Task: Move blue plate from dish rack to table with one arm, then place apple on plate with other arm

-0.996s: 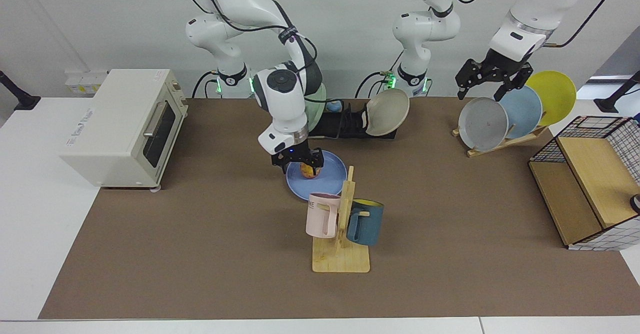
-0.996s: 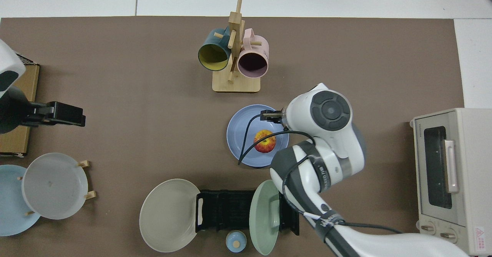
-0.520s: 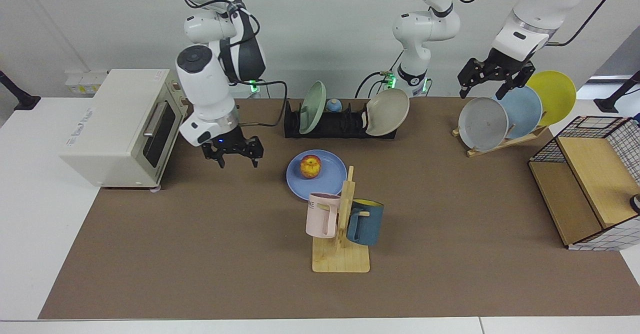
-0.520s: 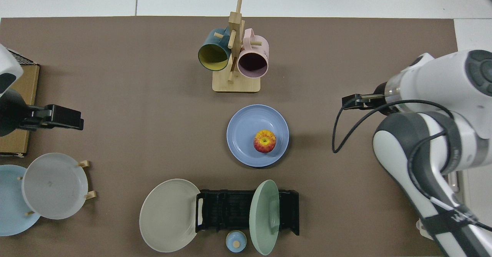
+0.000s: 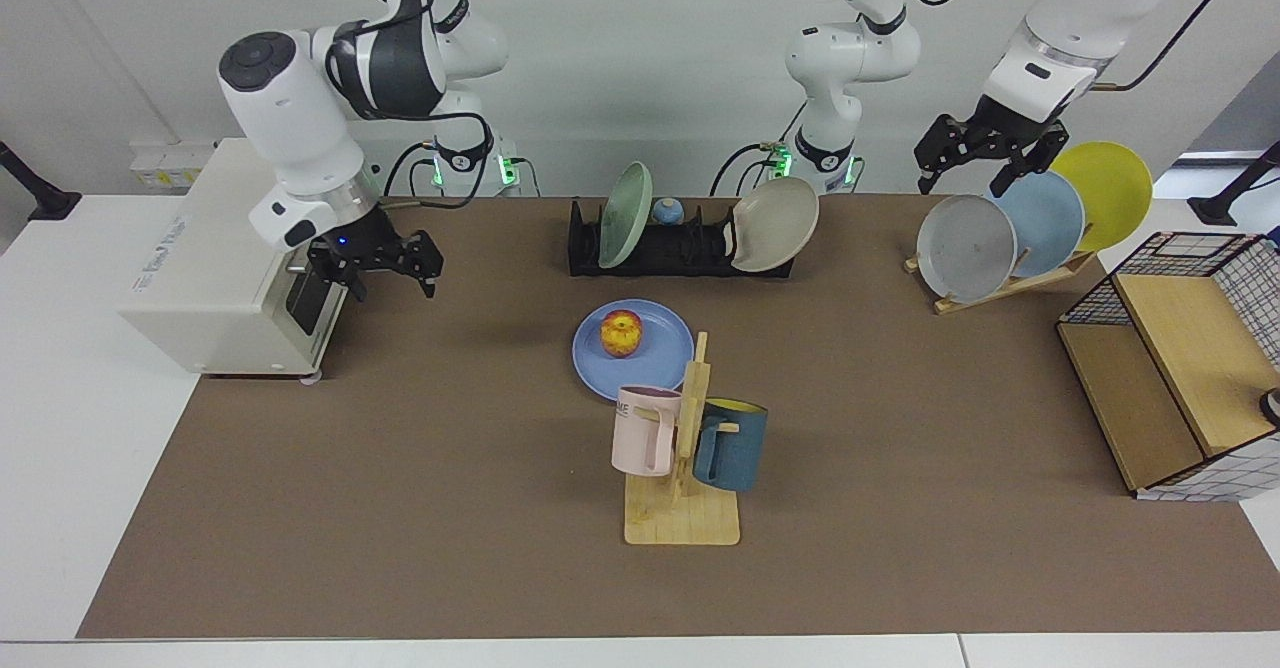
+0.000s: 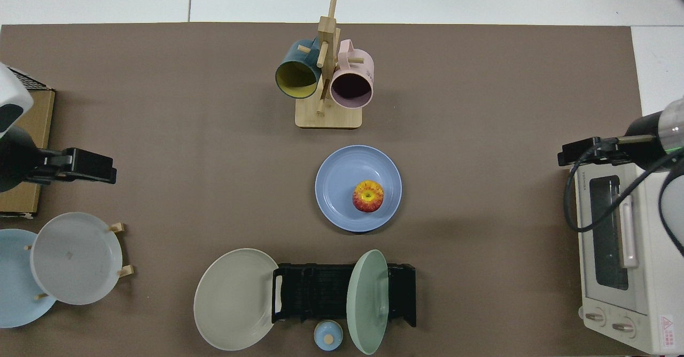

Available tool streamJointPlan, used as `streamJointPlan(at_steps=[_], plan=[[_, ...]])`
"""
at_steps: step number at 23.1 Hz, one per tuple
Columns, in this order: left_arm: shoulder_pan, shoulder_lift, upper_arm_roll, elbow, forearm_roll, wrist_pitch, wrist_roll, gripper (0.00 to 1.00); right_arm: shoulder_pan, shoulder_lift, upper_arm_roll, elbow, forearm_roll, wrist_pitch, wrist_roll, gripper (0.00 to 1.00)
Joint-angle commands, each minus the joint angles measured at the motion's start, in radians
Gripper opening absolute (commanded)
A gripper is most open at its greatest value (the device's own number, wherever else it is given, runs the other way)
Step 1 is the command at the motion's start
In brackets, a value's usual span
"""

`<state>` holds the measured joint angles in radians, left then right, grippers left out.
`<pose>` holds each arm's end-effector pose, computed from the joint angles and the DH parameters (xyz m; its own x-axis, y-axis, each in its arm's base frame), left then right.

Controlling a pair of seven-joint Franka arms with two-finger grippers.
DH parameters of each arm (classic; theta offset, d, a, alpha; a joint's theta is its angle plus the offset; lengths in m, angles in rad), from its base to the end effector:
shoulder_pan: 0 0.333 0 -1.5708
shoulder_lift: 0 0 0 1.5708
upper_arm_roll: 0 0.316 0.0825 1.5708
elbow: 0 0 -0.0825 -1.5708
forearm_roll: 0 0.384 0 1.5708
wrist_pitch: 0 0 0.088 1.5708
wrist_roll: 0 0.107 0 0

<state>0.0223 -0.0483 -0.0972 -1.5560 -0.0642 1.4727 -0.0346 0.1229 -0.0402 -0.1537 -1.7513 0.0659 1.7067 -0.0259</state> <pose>0.5273 -0.0484 0.6492 0.9982 -0.0463 -0.0371 -0.0441 -0.9973 0.0581 0.5491 -0.0121 0.5726 0.9999 -0.0137 -0.0034 -0.0139 -0.9973 -0.0715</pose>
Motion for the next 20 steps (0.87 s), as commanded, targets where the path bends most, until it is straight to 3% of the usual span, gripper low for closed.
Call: streamJointPlan(at_steps=[1,4,9,20], plan=[[0.004,-0.009,-0.004,0.011,0.009,-0.025,0.013,1.0,-0.017,-0.009,0.014,0.061,-0.012,-0.096,-0.019,1.0],[0.001,-0.007,-0.006,0.013,0.009,-0.02,0.013,1.0,-0.022,0.003,0.016,0.137,-0.023,-0.13,-0.023,1.0],[-0.004,-0.007,-0.004,0.013,0.011,-0.023,0.013,1.0,-0.015,-0.009,0.019,0.125,-0.064,-0.116,-0.019,1.0],[-0.004,-0.01,-0.009,0.011,0.032,-0.038,0.015,1.0,-0.014,-0.009,0.022,0.13,-0.055,-0.118,-0.023,1.0]])
